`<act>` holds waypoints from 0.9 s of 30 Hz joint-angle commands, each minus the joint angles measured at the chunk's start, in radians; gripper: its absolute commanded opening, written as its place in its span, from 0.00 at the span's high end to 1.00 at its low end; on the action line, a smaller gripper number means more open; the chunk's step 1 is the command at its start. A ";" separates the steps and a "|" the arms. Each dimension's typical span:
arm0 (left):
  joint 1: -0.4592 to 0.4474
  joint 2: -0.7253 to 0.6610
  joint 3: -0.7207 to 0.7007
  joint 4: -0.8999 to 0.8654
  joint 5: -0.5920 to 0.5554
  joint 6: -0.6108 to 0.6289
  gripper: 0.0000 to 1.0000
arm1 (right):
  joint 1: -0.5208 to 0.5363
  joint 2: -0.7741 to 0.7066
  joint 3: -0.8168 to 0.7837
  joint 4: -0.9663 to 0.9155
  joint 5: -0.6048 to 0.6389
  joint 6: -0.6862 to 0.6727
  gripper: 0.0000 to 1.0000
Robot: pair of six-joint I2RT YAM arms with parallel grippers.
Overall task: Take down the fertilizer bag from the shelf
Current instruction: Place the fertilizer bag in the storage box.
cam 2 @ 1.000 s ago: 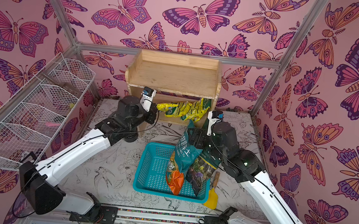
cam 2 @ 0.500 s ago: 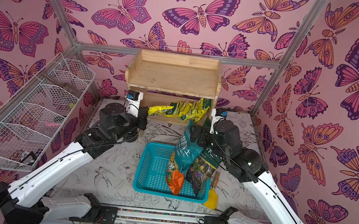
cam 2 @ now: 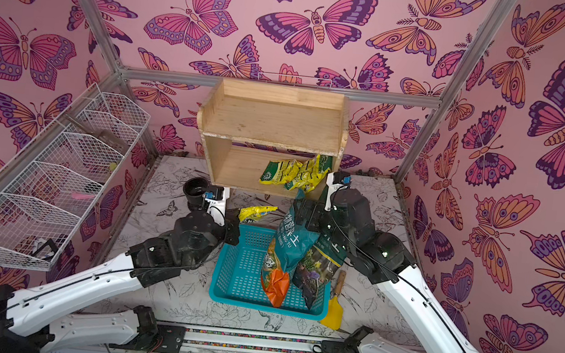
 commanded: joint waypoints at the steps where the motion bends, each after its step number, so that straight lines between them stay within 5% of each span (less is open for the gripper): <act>1: -0.065 -0.011 -0.018 0.134 -0.202 -0.102 1.00 | -0.004 -0.026 -0.019 0.029 -0.014 0.020 0.04; 18: -0.280 0.093 -0.114 0.175 -0.374 -0.447 1.00 | -0.004 -0.034 -0.031 0.044 -0.022 0.008 0.04; 27: -0.291 0.124 -0.140 0.061 -0.326 -0.738 1.00 | -0.004 -0.049 -0.033 0.049 -0.016 0.007 0.04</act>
